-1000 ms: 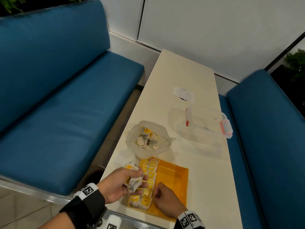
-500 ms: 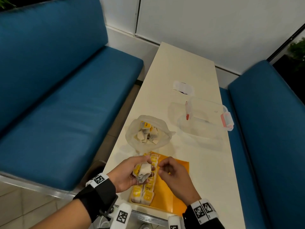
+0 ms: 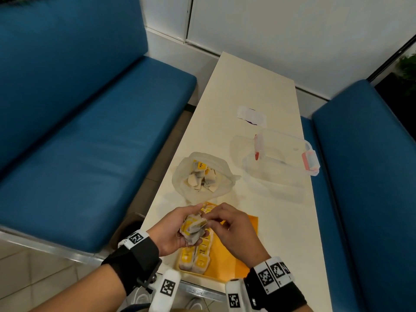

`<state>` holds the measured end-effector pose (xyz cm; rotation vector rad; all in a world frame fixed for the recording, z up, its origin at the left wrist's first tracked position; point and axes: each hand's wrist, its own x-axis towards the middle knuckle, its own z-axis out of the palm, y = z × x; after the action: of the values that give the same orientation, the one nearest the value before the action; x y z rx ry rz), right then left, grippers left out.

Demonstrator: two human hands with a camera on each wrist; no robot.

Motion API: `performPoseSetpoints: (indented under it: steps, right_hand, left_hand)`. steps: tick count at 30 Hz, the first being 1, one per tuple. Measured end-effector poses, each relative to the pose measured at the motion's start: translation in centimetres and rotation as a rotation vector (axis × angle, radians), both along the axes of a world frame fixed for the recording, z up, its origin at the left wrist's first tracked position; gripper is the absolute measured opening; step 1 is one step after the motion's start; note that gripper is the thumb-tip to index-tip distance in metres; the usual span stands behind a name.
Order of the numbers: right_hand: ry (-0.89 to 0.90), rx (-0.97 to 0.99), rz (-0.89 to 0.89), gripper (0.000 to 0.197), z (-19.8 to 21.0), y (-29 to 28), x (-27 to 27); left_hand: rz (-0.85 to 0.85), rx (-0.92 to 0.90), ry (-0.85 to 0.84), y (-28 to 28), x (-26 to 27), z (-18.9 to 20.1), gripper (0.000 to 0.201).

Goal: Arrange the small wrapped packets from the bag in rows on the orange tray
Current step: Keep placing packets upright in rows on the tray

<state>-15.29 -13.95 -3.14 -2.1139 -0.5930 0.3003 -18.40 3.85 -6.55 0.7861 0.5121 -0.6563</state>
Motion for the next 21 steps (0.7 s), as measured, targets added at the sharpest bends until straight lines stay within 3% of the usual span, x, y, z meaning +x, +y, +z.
performPoseSetpoints:
  steps: [5,9,12,15,21]
  right_hand:
    - [0.075,0.005,-0.114,0.012,1.9,-0.5,1.4]
    - [0.123,-0.06,-0.157,0.013,2.7,-0.6,2.3]
    - [0.141,-0.089,-0.155,0.014,2.8,-0.6,2.3]
    - [0.14,-0.115,-0.178,0.012,2.9,-0.5,2.3]
    - [0.051,-0.202,-0.196,0.008,3.2,-0.6,2.4]
  left_hand:
    - [0.006,-0.045,-0.034,0.3,-0.2,-0.1,0.047]
    - [0.003,-0.041,-0.158,0.8,-0.4,-0.1,0.049]
    - [-0.029,0.099,-0.274,0.6,-0.3,0.0,0.049]
    - [0.013,0.236,-0.296,0.3,0.1,-0.3,0.035]
    - [0.024,0.33,-0.309,0.4,-0.1,-0.7,0.024]
